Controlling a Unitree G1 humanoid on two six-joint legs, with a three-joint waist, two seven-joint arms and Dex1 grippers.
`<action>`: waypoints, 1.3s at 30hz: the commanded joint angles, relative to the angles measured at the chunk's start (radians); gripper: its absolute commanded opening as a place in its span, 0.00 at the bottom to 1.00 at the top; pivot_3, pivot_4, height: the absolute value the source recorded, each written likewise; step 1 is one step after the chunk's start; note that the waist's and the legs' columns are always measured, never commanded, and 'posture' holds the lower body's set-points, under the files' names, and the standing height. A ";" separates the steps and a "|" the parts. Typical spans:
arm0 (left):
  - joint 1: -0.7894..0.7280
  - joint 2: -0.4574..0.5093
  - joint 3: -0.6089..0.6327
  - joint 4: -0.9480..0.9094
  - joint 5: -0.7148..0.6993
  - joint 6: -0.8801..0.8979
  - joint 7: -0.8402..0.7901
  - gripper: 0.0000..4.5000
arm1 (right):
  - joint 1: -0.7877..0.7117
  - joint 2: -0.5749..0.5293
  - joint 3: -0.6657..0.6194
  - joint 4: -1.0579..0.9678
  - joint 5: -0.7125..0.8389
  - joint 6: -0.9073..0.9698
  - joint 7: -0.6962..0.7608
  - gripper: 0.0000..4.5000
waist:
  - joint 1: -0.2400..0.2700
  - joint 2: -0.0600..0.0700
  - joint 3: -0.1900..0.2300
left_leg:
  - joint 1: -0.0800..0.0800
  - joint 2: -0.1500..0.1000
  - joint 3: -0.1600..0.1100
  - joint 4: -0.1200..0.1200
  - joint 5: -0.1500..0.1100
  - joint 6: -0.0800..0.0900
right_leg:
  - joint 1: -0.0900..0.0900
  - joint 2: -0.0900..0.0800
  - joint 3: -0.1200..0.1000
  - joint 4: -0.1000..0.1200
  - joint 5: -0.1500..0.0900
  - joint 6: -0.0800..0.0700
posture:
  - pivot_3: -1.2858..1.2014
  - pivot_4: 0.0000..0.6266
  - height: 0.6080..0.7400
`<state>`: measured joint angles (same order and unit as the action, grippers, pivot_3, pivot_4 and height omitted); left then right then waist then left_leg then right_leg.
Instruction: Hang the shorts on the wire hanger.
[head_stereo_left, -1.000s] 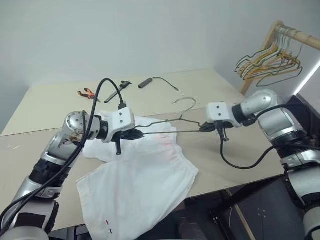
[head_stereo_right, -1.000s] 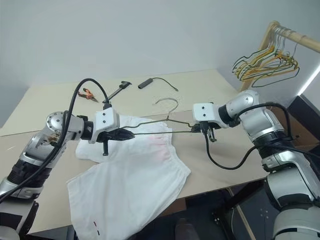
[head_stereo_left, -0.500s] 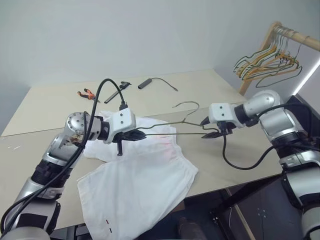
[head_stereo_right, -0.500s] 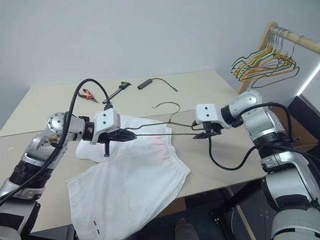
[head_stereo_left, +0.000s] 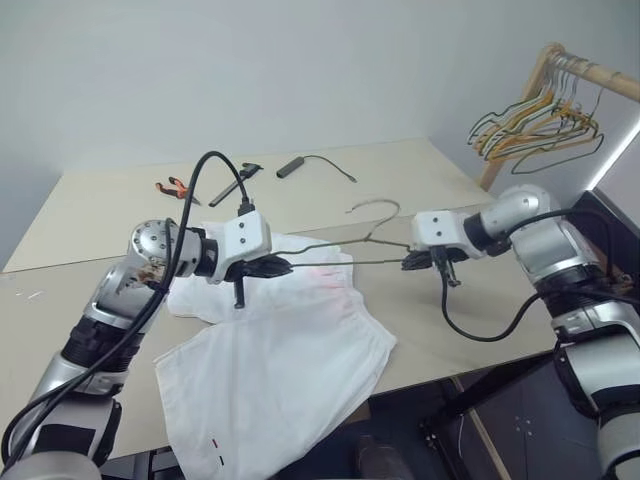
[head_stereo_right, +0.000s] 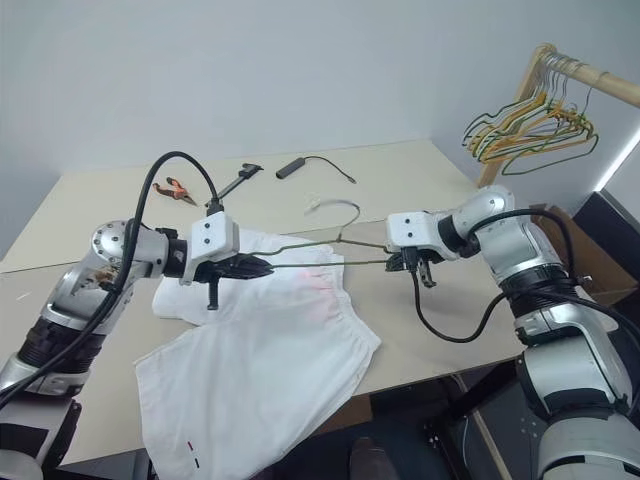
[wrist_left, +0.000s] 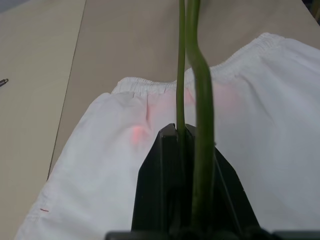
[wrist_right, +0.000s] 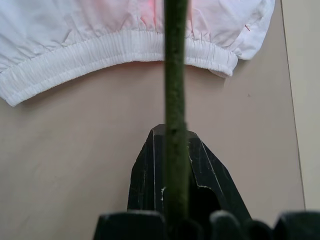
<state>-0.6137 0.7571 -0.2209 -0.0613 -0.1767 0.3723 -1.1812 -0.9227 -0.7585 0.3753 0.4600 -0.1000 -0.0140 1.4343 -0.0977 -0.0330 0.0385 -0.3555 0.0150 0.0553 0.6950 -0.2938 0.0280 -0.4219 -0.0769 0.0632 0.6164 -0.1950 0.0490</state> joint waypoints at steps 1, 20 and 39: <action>0.005 0.009 0.006 -0.012 0.001 -0.052 -0.026 0.08 | 0.033 -0.025 -0.048 -0.149 0.054 0.033 0.034 0.00 | 0.000 0.000 0.000 | 0.000 0.000 0.000 0.000 0.000 0.000 | 0.000 0.000 0.000 0.000 0.000 0.000 | 0.50 0.00 1.00; 0.279 0.066 0.420 -0.039 -0.309 -0.144 -0.043 0.99 | 0.647 -0.255 -0.346 -0.543 0.416 0.976 -0.121 0.00 | 0.012 -0.001 0.000 | 0.001 0.002 0.000 0.001 -0.001 0.000 | 0.001 0.000 0.001 0.000 0.000 0.000 | 0.50 0.00 1.00; 0.459 0.109 0.469 -0.344 -0.403 -0.002 0.030 0.99 | 0.500 -0.290 -0.104 -0.288 0.612 1.367 -0.048 0.00 | 0.042 0.000 -0.001 | 0.001 0.001 0.006 0.000 -0.001 0.001 | 0.002 0.001 0.002 -0.004 0.000 0.002 | 0.52 0.00 1.00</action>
<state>-0.1492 0.8540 0.2177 -0.3802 -0.5557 0.3723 -1.1605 -0.3941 -1.0270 0.2769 0.1735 0.4881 1.3579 1.3560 -0.0558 -0.0334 0.0378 -0.3538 0.0160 0.0613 0.6954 -0.2946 0.0286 -0.4198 -0.0761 0.0653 0.6129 -0.1961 0.0520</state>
